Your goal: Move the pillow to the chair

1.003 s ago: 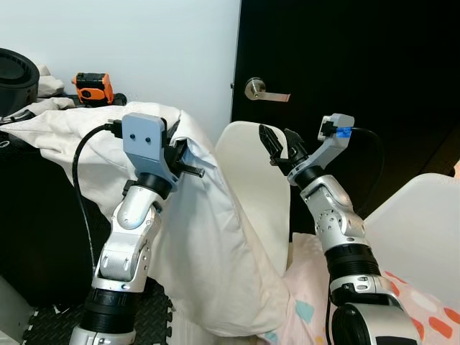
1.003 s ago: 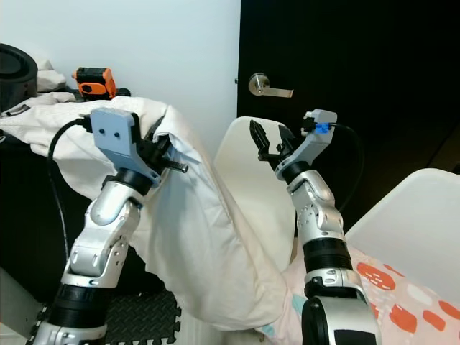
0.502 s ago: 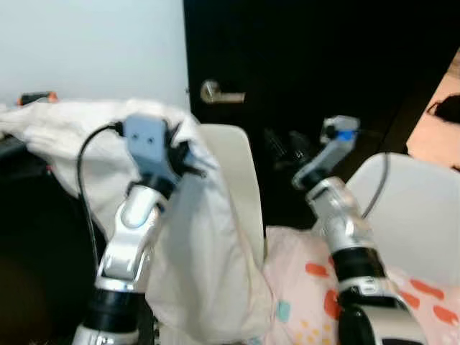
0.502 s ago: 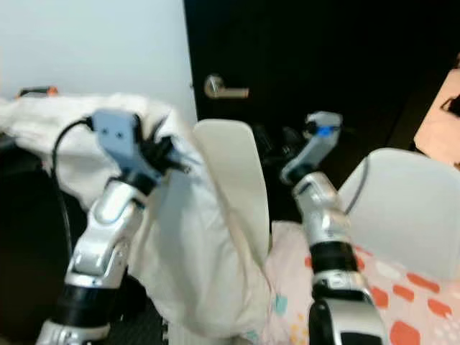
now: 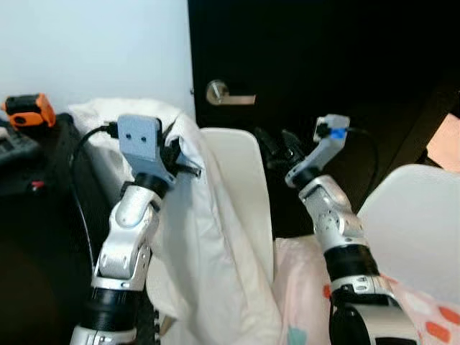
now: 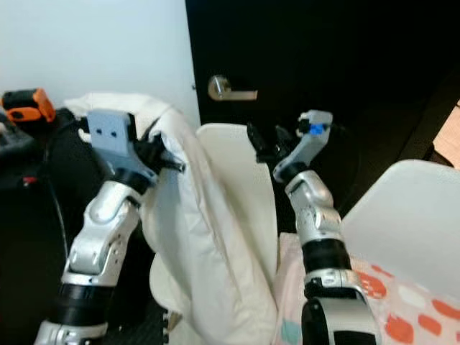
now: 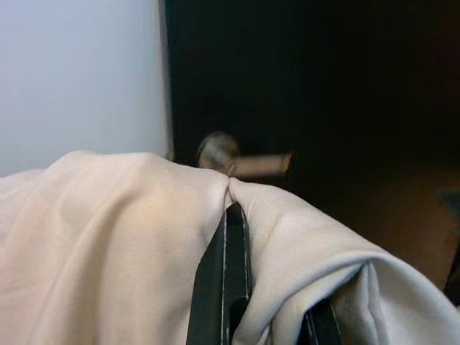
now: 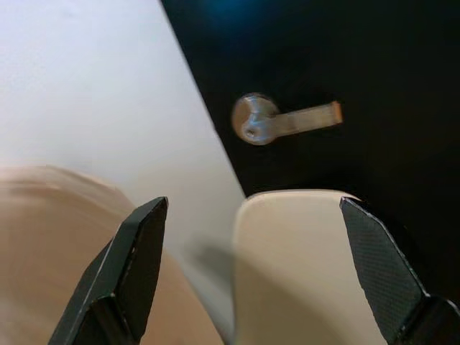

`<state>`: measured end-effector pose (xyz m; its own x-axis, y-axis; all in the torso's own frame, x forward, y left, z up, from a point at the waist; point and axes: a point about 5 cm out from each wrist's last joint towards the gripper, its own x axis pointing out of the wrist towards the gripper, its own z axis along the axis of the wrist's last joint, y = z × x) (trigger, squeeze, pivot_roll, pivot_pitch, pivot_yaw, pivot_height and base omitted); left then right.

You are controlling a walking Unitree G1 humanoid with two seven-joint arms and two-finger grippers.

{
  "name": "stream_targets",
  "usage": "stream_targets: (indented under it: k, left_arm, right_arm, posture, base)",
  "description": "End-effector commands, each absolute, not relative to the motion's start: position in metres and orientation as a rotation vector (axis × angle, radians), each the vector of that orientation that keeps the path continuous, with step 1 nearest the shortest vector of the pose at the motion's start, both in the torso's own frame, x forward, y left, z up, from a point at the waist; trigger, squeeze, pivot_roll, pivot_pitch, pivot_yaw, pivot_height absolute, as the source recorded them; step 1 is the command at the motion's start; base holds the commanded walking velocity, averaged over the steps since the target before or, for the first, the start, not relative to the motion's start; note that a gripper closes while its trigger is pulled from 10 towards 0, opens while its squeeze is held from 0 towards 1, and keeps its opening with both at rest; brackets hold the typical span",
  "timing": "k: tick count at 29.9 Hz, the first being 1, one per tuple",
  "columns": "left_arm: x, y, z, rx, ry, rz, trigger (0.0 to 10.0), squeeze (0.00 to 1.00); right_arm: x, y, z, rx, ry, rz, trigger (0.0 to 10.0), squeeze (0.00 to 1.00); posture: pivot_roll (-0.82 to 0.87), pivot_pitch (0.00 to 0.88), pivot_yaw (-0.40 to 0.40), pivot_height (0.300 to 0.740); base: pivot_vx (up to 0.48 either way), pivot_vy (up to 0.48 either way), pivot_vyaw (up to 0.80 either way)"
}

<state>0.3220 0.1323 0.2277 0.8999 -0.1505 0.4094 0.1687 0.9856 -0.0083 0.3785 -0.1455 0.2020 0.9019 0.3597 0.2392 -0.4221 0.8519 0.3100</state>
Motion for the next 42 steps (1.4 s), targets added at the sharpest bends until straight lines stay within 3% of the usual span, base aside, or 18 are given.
stream_targets:
  k: [1, 9, 17, 27, 37, 42]
  left_arm:
    - [0.323, 0.133, 0.221, -0.028, -0.385, -0.14, 10.0, 0.0]
    - [0.327, 0.153, 0.214, -0.007, -0.341, 0.051, 10.0, 0.0]
    - [0.326, 0.19, 0.229, 0.006, -0.388, 0.301, 10.0, 0.0]
    - [0.319, 0.174, 0.279, -0.015, -0.587, 0.261, 10.0, 0.0]
    - [0.332, 0.173, 0.274, 0.004, -0.549, 0.289, 10.0, 0.0]
    - [0.341, 0.185, 0.278, 0.062, -0.527, 0.324, 10.0, 0.0]
  right_arm:
    - [0.379, -0.144, 0.196, 0.368, -0.129, 0.413, 10.0, 0.0]
    - [0.378, -0.143, 0.192, 0.371, -0.112, 0.419, 10.0, 0.0]
    - [0.378, -0.14, 0.192, 0.364, -0.103, 0.43, 10.0, 0.0]
    - [0.379, -0.138, 0.193, 0.365, -0.1, 0.434, 10.0, 0.0]
    - [0.377, -0.14, 0.19, 0.357, -0.096, 0.421, 10.0, 0.0]
    - [0.373, -0.143, 0.187, 0.347, -0.088, 0.418, 10.0, 0.0]
  posture:
    - [0.04, 0.0, -0.009, 0.697]
    - [0.04, 0.0, -0.009, 0.667]
    - [0.04, 0.0, -0.006, 0.642]
    - [0.05, 0.0, -0.006, 0.602]
    - [0.04, 0.0, 0.006, 0.567]
    - [0.04, 0.0, 0.008, 0.542]
  base:
    - [0.0, 0.0, 0.0]
    - [0.0, 0.0, 0.0]
    - [0.0, 0.0, 0.0]
    - [0.0, 0.0, 0.0]
    - [0.0, 0.0, 0.0]
    - [0.0, 0.0, 0.0]
